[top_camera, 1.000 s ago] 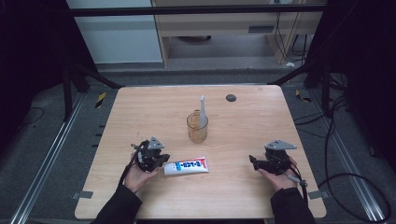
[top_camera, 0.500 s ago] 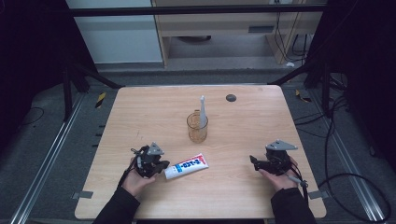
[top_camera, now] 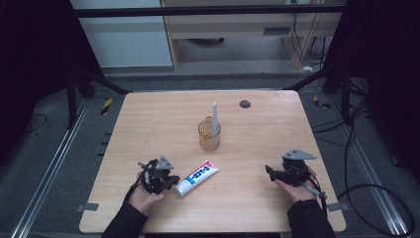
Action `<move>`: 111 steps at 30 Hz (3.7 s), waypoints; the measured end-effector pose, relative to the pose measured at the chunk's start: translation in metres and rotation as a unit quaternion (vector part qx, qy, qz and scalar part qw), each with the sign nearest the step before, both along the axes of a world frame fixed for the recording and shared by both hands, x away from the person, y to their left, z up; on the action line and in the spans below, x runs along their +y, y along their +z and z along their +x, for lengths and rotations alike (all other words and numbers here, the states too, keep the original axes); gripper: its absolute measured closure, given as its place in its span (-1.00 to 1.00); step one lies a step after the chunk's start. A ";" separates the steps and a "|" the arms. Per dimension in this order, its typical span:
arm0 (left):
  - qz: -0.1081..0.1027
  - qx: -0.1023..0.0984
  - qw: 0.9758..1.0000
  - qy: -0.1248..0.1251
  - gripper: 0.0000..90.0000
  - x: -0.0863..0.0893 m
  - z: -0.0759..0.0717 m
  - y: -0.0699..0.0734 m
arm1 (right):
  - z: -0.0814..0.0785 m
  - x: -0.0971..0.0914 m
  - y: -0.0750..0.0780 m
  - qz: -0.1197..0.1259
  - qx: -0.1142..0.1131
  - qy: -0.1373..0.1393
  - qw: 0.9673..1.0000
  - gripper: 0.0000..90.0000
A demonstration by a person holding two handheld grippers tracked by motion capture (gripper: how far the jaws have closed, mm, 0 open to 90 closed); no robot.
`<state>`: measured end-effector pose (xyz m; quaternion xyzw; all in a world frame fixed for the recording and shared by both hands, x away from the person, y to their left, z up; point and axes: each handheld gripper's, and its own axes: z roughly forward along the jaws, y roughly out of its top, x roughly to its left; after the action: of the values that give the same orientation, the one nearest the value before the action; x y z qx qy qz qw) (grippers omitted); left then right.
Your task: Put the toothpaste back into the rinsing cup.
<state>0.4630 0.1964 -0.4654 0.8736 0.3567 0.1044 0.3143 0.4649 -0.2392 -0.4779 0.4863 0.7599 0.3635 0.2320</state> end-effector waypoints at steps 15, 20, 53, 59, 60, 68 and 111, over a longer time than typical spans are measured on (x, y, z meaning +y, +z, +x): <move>-0.010 -0.036 0.999 -0.009 0.09 -0.013 0.009 0.046 | 0.001 -0.002 0.002 0.005 0.003 -0.005 1.000 -0.44; -0.006 -0.030 0.999 -0.023 0.05 -0.022 0.014 0.051 | 0.001 -0.003 0.002 0.005 0.004 -0.005 1.000 -0.44; 0.068 0.047 0.994 -0.076 -0.15 -0.076 0.028 0.018 | 0.002 -0.003 -0.001 0.000 0.010 -0.001 1.000 -0.44; 0.078 0.056 0.993 -0.072 -0.15 -0.080 0.032 0.012 | 0.002 -0.002 -0.002 0.001 0.016 0.000 1.000 -0.44; 0.079 0.057 0.993 -0.071 -0.15 -0.081 0.033 0.010 | 0.002 -0.001 -0.002 0.003 0.018 0.000 1.000 -0.44; 0.092 0.077 0.991 -0.065 -0.11 -0.084 0.041 0.000 | 0.003 -0.002 -0.003 0.002 0.016 0.000 1.000 -0.44; 0.038 0.039 0.998 0.005 0.52 -0.052 0.038 0.038 | 0.002 -0.003 -0.001 0.003 0.016 -0.003 1.000 -0.44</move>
<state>0.5005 0.1441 -0.4276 0.8865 0.3690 0.0854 0.2658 0.4668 -0.2418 -0.4791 0.4950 0.7609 0.3576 0.2196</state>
